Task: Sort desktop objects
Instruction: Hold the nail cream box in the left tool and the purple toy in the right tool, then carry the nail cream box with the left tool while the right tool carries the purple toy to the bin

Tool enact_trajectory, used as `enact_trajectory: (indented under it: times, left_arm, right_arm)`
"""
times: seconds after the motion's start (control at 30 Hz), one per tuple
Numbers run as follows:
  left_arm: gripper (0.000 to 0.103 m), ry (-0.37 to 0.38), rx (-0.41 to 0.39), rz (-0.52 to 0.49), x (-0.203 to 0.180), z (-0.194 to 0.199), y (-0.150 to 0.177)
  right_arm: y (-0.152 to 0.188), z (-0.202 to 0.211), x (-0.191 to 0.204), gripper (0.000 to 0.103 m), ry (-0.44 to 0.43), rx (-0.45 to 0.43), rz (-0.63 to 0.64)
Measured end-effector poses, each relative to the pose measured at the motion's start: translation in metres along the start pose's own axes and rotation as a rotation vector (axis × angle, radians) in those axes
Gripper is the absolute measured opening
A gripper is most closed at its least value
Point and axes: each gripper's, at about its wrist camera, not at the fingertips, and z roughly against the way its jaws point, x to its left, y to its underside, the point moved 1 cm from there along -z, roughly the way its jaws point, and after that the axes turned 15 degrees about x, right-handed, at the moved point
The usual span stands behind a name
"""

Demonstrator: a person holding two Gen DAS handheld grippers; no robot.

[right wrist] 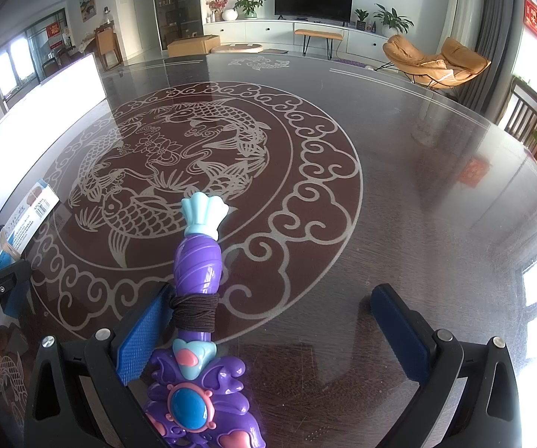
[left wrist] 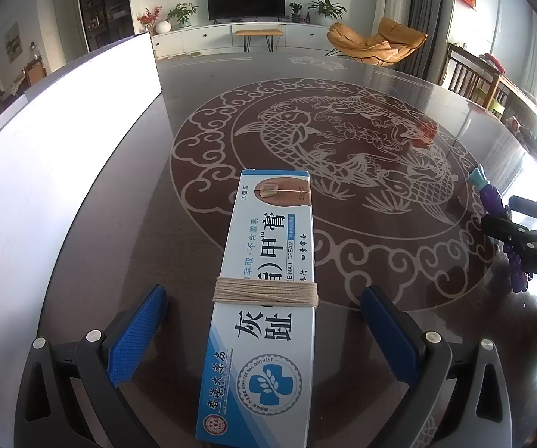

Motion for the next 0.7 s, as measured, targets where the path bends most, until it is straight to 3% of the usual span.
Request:
enact_trajectory:
  times: [0.13,0.23,0.3,0.4,0.6,0.67,0.7]
  left_arm:
    - [0.103,0.007,0.0,-0.016,0.0,0.0,0.002]
    - [0.103,0.031,0.018,-0.094,0.002,0.003,0.008]
    - [0.103,0.047,0.029,-0.145,0.008,0.007,0.018]
    - [0.103,0.038,0.046,-0.122,0.022,0.012,0.03]
    - [0.103,0.019,0.118,-0.068,0.019,0.006,0.013]
    - [0.103,0.016,0.115,-0.085,0.011,0.003,0.008]
    - [0.097,0.012,0.105,-0.084,0.007,0.002,0.007]
  right_arm:
    - [0.0,0.0,0.0,0.103,0.0,0.0,0.0]
    - [0.0,0.0,0.0,0.103,-0.002,0.012,0.008]
    - [-0.003,0.0,0.001,0.103,-0.014,0.089,0.04]
    - [-0.006,0.001,0.004,0.103,-0.041,0.22,0.086]
    - [-0.018,-0.001,0.016,0.101,-0.091,0.313,0.087]
    - [-0.021,0.003,0.021,0.09,-0.098,0.303,0.097]
    - [-0.021,0.005,0.025,0.073,-0.065,0.295,0.119]
